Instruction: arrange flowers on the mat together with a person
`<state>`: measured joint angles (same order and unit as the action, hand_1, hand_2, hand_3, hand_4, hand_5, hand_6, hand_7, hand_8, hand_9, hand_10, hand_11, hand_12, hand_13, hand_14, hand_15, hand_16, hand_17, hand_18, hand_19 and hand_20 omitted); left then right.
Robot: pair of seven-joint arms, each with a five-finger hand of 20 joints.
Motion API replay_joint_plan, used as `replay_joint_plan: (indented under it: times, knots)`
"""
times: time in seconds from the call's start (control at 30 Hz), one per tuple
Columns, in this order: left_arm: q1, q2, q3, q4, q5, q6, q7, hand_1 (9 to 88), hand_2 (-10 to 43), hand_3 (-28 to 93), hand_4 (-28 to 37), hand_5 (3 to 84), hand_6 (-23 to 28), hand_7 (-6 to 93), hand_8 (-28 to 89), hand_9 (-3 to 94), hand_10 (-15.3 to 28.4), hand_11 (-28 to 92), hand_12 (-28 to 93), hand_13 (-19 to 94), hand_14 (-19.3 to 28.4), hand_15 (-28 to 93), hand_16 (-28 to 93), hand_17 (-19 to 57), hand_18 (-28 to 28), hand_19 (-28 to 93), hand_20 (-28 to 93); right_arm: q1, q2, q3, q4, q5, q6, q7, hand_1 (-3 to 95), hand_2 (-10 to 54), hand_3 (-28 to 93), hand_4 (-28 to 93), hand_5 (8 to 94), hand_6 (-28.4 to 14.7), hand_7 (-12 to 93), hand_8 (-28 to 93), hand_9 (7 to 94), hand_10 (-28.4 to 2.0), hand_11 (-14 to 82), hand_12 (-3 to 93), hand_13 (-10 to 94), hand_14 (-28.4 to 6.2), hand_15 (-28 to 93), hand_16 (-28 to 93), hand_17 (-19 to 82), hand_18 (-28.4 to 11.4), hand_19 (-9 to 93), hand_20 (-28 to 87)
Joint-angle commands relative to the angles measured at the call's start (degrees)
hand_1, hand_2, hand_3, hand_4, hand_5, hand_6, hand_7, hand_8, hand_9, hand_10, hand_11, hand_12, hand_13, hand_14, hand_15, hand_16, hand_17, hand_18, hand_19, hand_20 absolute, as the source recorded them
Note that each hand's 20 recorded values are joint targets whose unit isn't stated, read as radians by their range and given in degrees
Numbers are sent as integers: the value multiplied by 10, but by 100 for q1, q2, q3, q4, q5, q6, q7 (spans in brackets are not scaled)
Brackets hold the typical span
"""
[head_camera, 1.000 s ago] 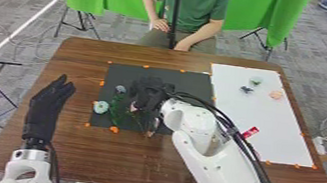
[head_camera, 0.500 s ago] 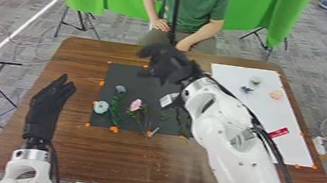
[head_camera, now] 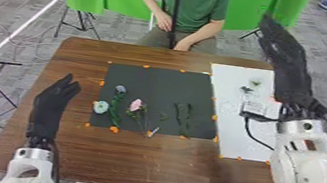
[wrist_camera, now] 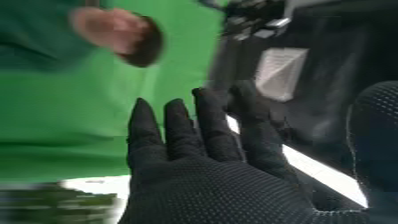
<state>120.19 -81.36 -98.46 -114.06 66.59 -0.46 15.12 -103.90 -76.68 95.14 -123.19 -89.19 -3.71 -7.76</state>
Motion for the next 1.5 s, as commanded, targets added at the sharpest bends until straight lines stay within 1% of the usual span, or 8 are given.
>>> replay_joint_plan:
  times: [0.03, 0.2, 0.37, 0.57, 0.77, 1.27, 1.37, 1.5]
  knots:
    - [-131, -7, 127, 37, 269, -152, 102, 249, -37, 694, -192, 425, 69, 50, -58, 432, 132, 115, 114, 342, 144, 95, -8, 67, 100, 25, 178, -1572, -532, 319, -271, 1795, -230, 391, 63, 91, 725, -198, 317, -52, 39, -84, 317, -133, 13, 82, 199, -90, -19, 162, 120, -85, -4, 230]
    - [-185, -9, 229, 58, 293, -209, 112, 250, -38, 693, -191, 428, 68, 51, -59, 435, 131, 117, 115, 343, 143, 96, -8, 69, 99, 23, 179, -1571, -683, 310, -242, 1841, -230, 407, 54, 95, 725, -197, 339, -89, 21, -79, 322, -149, 14, 68, 206, -81, -18, 133, 121, -72, -8, 212]
    - [-301, -19, 353, 105, 367, -350, 88, 249, -39, 694, -192, 429, 67, 53, -59, 435, 131, 117, 115, 343, 144, 96, -7, 69, 99, 21, 180, -1601, -772, 298, -198, 1879, -253, 398, 50, 95, 729, -196, 347, -97, 18, -79, 324, -153, 16, 65, 207, -83, -7, 119, 120, -69, -7, 205]
    - [-413, 100, 426, 105, 332, -409, 80, 251, -38, 693, -193, 430, 68, 52, -60, 436, 131, 117, 115, 342, 145, 95, -8, 68, 100, 21, 181, -1635, -752, 296, -150, 1902, -177, 405, 48, 95, 733, -197, 348, -96, 20, -77, 329, -156, 19, 65, 209, -89, 4, 107, 122, -69, -5, 202]
    - [-394, 70, 409, 18, 271, -368, 79, 251, -38, 693, -193, 430, 68, 51, -59, 436, 131, 116, 114, 342, 144, 95, -8, 68, 100, 21, 180, -1662, -771, 287, -141, 1930, -221, 453, 51, 97, 732, -196, 356, -88, 30, -77, 335, -157, 22, 67, 212, -92, 14, 101, 124, -72, -3, 203]
    - [-261, -7, 239, -193, 356, -390, -139, 255, -30, 679, -196, 431, 70, 50, -59, 437, 133, 117, 115, 340, 148, 94, -6, 59, 104, 22, 175, -1687, -810, 366, -141, 1943, -364, 503, 60, 89, 744, -188, 413, -77, 50, -79, 367, -161, 32, 79, 227, -97, 38, 91, 132, -79, 1, 209]
    - [-236, -43, 160, -260, 525, -466, -272, 256, -31, 677, -196, 431, 69, 50, -59, 437, 133, 118, 115, 339, 150, 94, -4, 55, 107, 22, 174, -1707, -838, 408, -139, 1973, -491, 540, 61, 87, 748, -186, 425, -73, 55, -79, 380, -162, 37, 83, 232, -100, 44, 92, 133, -83, 1, 211]
    - [-233, -90, 12, -311, 932, -572, -324, 274, -53, 676, -179, 427, 67, 53, -58, 435, 130, 127, 122, 347, 166, 116, 22, 23, 126, 36, 172, -1714, -844, 404, -142, 1967, -509, 563, 63, 85, 751, -185, 440, -70, 61, -80, 395, -161, 41, 89, 243, -108, 55, 95, 134, -87, 2, 214]
